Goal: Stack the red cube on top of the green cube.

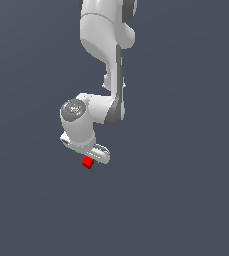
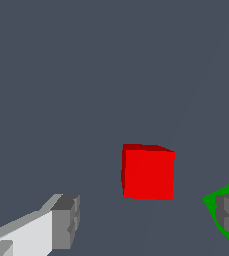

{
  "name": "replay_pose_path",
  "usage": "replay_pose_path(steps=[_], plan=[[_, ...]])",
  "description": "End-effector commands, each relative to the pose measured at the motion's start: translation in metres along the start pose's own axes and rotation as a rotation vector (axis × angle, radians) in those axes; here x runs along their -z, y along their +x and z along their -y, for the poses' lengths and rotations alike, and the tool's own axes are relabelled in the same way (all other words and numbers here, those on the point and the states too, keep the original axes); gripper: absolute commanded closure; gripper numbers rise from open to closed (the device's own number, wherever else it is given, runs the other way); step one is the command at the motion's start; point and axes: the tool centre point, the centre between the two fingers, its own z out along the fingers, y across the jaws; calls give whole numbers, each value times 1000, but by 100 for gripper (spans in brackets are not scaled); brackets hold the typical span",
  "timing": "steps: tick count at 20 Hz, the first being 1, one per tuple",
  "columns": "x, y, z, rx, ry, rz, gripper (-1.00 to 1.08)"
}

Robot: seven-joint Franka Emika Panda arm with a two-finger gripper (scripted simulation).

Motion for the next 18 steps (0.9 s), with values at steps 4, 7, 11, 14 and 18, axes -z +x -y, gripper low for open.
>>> replay_pose_path(steps=[4,7,11,14,18], plan=[[-8,8,-9,-48,6,-2,-92],[-8,7,-9,-43,4,-1,-92],[-17,7,-9,-44,5,-1,-92],[-31,7,-9,-46,5,-1,-92],[-51,6,-10,-49,6,-1,-92]])
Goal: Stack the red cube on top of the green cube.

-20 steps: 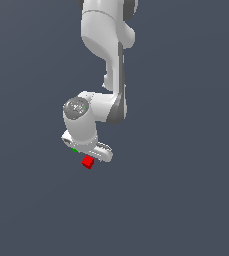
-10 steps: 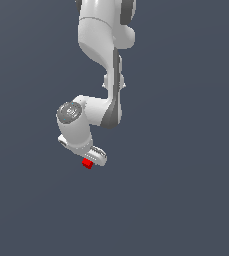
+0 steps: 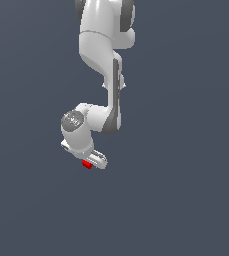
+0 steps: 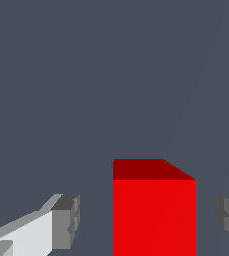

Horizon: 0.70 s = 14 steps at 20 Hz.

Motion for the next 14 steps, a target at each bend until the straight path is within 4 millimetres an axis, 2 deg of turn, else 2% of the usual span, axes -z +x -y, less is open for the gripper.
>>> replay_pose_path(steps=[1,6,7,14], plan=[[-10,0,0,-1,1,-1,-92],[-15,1,0,-1,1,-1,-92],[-15,1,0,-1,1,-1,108],[-15,1,0,-1,1,-1,108]])
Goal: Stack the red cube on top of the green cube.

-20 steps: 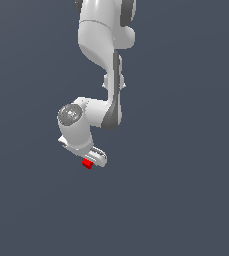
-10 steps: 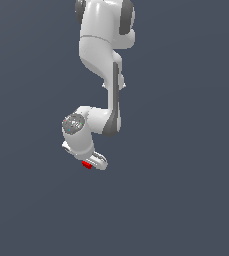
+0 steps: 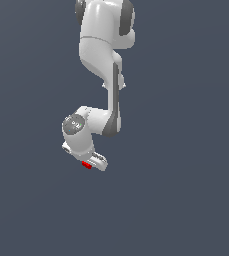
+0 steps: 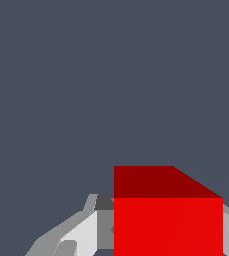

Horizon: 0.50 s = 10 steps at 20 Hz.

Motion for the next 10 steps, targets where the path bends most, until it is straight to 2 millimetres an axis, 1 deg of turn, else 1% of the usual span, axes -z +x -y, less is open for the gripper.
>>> replay_pose_path(steps=[1,6,10], plan=[[0,0,0,0,0,-1,108],[3,0,0,0,0,-1,108],[15,-1,0,0,0,0,108]])
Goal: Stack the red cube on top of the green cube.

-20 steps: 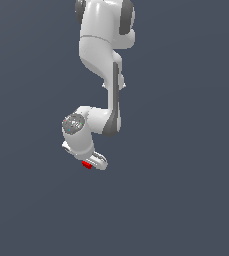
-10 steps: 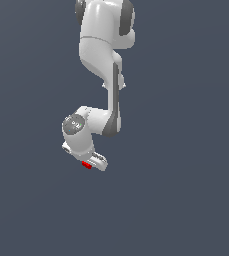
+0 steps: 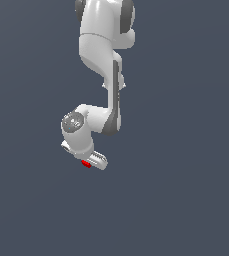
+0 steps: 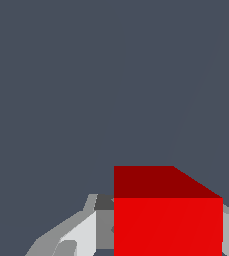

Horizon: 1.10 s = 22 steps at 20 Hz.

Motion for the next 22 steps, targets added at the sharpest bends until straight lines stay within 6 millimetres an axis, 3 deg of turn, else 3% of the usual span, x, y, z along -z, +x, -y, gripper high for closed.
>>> replay_pose_path(steps=[1,12,16,22], plan=[[11,0,0,0,1,-2,108],[80,0,0,0,1,-2,108],[90,1,0,0,1,-2,108],[89,0,-2,0,1,-3,108]])
